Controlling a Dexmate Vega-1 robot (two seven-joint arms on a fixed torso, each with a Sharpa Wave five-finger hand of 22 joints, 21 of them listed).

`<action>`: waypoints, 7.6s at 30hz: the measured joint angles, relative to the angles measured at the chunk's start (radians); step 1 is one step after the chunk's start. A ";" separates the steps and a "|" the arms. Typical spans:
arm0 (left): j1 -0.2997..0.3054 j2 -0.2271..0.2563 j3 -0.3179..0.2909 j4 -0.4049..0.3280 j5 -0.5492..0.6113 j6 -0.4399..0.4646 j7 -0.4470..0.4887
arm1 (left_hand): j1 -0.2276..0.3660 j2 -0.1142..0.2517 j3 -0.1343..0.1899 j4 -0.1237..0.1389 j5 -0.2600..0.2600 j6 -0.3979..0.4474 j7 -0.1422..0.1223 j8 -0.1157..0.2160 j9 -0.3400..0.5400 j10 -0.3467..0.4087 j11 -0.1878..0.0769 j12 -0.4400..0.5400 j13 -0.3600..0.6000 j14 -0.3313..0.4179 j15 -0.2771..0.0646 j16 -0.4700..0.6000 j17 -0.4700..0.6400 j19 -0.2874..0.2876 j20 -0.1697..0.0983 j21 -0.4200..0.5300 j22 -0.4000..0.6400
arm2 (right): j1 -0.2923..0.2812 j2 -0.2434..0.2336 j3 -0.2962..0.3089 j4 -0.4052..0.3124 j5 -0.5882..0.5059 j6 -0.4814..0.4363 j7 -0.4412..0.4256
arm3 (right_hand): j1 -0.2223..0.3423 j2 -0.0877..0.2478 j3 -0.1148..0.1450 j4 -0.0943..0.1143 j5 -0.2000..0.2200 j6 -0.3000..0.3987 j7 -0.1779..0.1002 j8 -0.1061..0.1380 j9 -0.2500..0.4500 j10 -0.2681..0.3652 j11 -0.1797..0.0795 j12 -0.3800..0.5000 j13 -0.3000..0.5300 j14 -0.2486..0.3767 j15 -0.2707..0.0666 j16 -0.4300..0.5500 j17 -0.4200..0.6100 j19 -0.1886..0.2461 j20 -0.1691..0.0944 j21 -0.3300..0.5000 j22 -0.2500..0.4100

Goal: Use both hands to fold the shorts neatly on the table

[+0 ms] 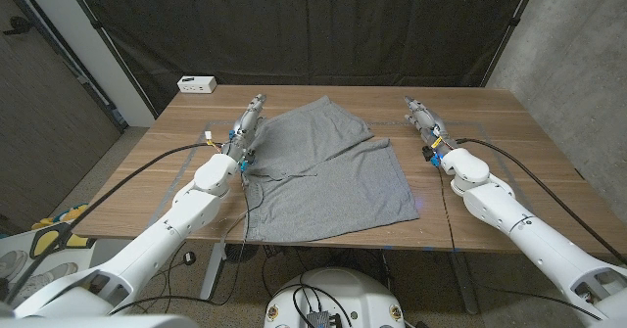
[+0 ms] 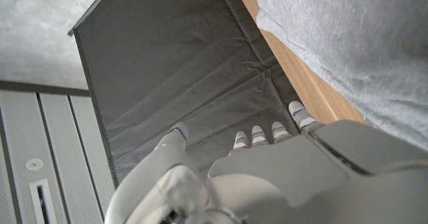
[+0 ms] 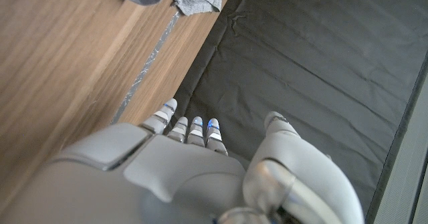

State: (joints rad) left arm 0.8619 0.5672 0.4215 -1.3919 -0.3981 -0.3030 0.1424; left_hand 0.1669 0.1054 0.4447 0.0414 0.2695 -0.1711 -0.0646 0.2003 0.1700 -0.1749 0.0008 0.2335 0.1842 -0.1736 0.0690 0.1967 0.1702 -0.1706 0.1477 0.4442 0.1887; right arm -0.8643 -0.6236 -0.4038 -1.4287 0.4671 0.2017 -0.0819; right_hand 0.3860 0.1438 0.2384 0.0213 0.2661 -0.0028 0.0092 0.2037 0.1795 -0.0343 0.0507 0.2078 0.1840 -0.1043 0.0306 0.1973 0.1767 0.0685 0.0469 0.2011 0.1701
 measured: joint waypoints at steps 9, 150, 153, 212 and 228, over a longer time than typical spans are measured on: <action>0.034 0.044 0.017 -0.111 0.176 0.069 0.125 | 0.021 -0.005 0.005 -0.022 -0.022 0.000 0.000 0.000 0.000 0.003 0.003 0.000 0.000 0.001 0.019 0.000 0.000 -0.005 0.024 -0.008 0.000 | -0.023 -0.073 -0.011 -0.097 -0.109 -0.061 -0.056 | 0.026 -0.001 0.013 -0.029 -0.012 0.028 0.003 0.004 0.000 0.027 -0.004 0.008 0.000 0.028 -0.001 0.008 0.000 0.020 0.012 0.000 0.000; 0.853 0.378 -0.163 -0.961 1.154 0.562 0.298 | 0.102 -0.090 -0.033 -0.140 -0.077 0.051 -0.010 0.000 0.004 0.069 -0.010 -0.005 -0.001 0.002 0.025 -0.008 0.004 -0.002 0.022 -0.050 0.004 | -0.895 -0.327 0.196 -1.006 -1.077 -0.733 -0.257 | 0.144 -0.033 0.042 -0.159 -0.068 0.139 -0.043 0.003 0.004 0.143 -0.051 0.008 0.004 0.124 -0.048 0.002 0.000 0.103 -0.008 0.007 0.000; 0.860 0.381 -0.166 -0.961 1.155 0.565 0.294 | 0.102 -0.090 -0.033 -0.140 -0.077 0.052 -0.008 0.000 0.004 0.072 -0.008 -0.005 -0.001 0.005 0.022 -0.008 0.004 -0.002 0.022 -0.050 0.004 | -0.892 -0.325 0.186 -1.006 -1.082 -0.741 -0.258 | 0.147 -0.036 0.042 -0.159 -0.068 0.139 -0.043 0.003 0.004 0.143 -0.051 0.008 0.004 0.130 -0.043 0.002 0.000 0.104 -0.008 0.007 0.000; 1.005 0.449 -0.220 -0.961 1.288 0.705 0.235 | 0.279 -0.162 -0.039 -0.210 -0.037 0.210 0.021 0.027 0.009 0.149 0.023 0.000 -0.001 0.011 0.028 -0.008 0.002 -0.003 0.022 -0.055 0.002 | -0.743 -0.291 -0.201 -0.957 -1.299 -1.052 -0.265 | 0.366 -0.090 0.100 -0.209 -0.040 0.275 -0.065 0.015 0.004 0.256 -0.085 0.001 0.004 0.272 -0.068 0.008 0.000 0.228 0.014 0.016 0.000; 1.025 0.482 -0.212 -1.005 1.399 0.838 0.077 | 0.377 -0.196 -0.047 -0.218 -0.006 0.269 0.034 0.035 0.009 0.168 0.039 0.000 -0.001 0.039 0.042 -0.008 0.002 0.032 0.024 -0.044 0.009 | -0.681 -0.276 -0.284 -0.921 -1.359 -1.143 -0.213 | 0.454 -0.107 0.124 -0.210 -0.018 0.305 -0.077 0.023 0.004 0.274 -0.099 0.001 0.004 0.285 -0.066 0.008 0.000 0.248 0.001 0.016 0.000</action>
State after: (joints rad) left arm 1.8867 1.0497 0.2097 -2.3965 1.0008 0.5352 0.2196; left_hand 0.5442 -0.0908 0.3976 -0.1765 0.2632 0.0984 -0.0311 0.2350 0.1794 -0.0072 0.0399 0.2334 0.1836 -0.1345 0.1107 0.1887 0.1722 -0.1389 0.1714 0.3999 0.1980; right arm -1.5451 -0.9000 -0.6881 -2.3495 -0.8919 -0.9412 -0.2948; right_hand 0.8405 0.0368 0.3622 -0.1888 0.2480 0.3023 -0.0679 0.2269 0.1837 0.2396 -0.0483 0.2091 0.1881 0.1806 -0.0358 0.2051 0.1771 0.3166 0.0482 0.2167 0.1698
